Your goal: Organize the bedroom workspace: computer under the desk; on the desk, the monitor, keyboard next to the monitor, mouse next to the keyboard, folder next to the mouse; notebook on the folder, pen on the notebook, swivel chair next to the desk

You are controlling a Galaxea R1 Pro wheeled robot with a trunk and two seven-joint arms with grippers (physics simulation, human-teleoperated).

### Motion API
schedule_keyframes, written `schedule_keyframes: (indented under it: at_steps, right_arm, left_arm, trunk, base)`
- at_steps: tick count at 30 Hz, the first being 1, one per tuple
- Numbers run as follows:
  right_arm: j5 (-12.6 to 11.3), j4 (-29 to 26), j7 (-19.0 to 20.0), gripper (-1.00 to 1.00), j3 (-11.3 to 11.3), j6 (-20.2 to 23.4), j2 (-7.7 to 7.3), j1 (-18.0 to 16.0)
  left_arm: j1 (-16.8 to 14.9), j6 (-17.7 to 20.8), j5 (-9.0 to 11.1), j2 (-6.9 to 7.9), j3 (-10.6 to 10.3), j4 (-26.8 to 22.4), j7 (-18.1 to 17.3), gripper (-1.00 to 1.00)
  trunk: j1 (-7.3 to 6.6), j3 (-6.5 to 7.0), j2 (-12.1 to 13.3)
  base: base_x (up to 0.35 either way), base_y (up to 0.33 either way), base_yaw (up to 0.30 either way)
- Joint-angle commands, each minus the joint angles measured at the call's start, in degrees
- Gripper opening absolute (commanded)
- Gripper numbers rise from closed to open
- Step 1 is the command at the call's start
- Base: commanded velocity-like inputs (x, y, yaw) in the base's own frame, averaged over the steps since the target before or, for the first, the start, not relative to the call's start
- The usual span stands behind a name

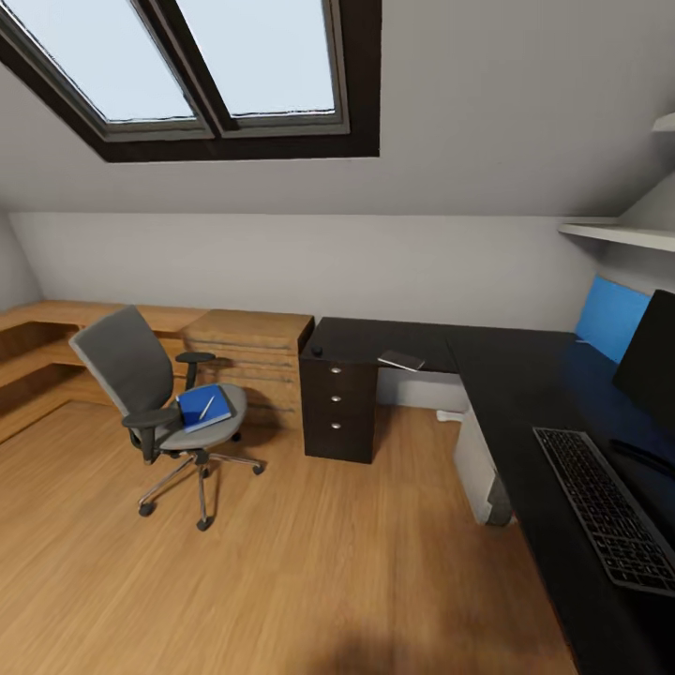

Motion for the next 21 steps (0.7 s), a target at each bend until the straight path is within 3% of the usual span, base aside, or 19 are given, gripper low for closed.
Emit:
schedule_keyframes:
  at_steps: [1, 14, 21]
  right_arm:
    - [-0.40, 0.04, -0.22, 1.00, 0.37, -0.19, 0.00, -0.03]
    - [-0.39, -0.03, -0.22, 1.00, 0.37, -0.19, -0.07, -0.03]
    - [-0.40, -0.05, -0.22, 1.00, 0.32, -0.19, -0.09, -0.03]
  left_arm:
    - [0.01, -0.20, 0.56, 0.05, -0.32, -0.14, 0.41, 1.00]
    - [0.01, -1.16, 0.53, 0.05, -0.28, -0.19, 0.47, 1.00]
    - [0.01, -7.06, 0.53, -0.02, -0.38, -0.22, 0.44, 1.00]
  trunk:
    - [0.04, -0.05, -0.03]
    - [0.04, -0.05, -0.03]
    - [0.04, -0.05, -0.03]
  base:
    - [0.328, 0.003, 0.001]
    - [0.328, 0.001, 0.000]
    - [0.328, 0.000, 0.000]
